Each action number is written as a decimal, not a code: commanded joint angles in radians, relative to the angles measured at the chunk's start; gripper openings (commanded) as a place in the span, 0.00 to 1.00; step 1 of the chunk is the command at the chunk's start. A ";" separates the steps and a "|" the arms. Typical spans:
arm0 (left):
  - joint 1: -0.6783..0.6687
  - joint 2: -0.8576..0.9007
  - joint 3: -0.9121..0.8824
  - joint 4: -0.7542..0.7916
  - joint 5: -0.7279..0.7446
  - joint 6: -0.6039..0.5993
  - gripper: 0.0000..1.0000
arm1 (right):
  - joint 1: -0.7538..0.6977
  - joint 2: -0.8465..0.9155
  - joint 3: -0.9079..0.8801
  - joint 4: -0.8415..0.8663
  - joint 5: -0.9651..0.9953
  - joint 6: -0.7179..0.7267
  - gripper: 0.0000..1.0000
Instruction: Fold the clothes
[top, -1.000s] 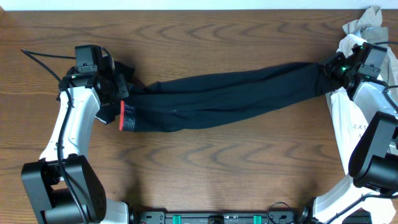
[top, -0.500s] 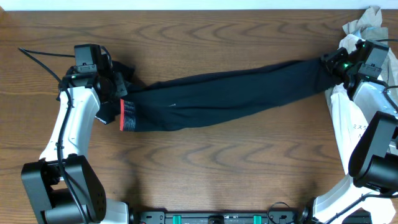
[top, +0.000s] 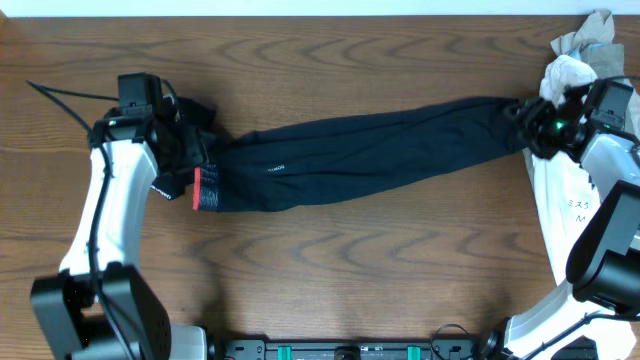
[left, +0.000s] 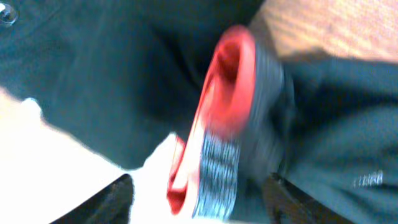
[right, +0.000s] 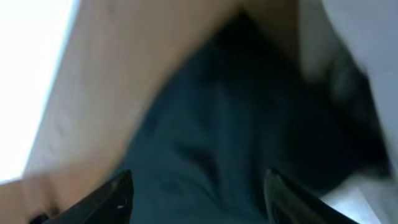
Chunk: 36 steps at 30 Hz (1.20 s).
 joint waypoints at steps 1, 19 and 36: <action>0.005 -0.085 0.036 -0.039 -0.015 0.024 0.77 | -0.005 -0.035 0.039 -0.108 0.005 -0.211 0.67; 0.005 -0.231 0.036 -0.163 0.057 0.024 0.80 | 0.045 0.047 0.040 -0.107 0.307 0.005 0.66; 0.005 -0.231 0.036 -0.162 0.056 0.024 0.80 | 0.090 0.128 0.043 0.006 0.184 0.081 0.56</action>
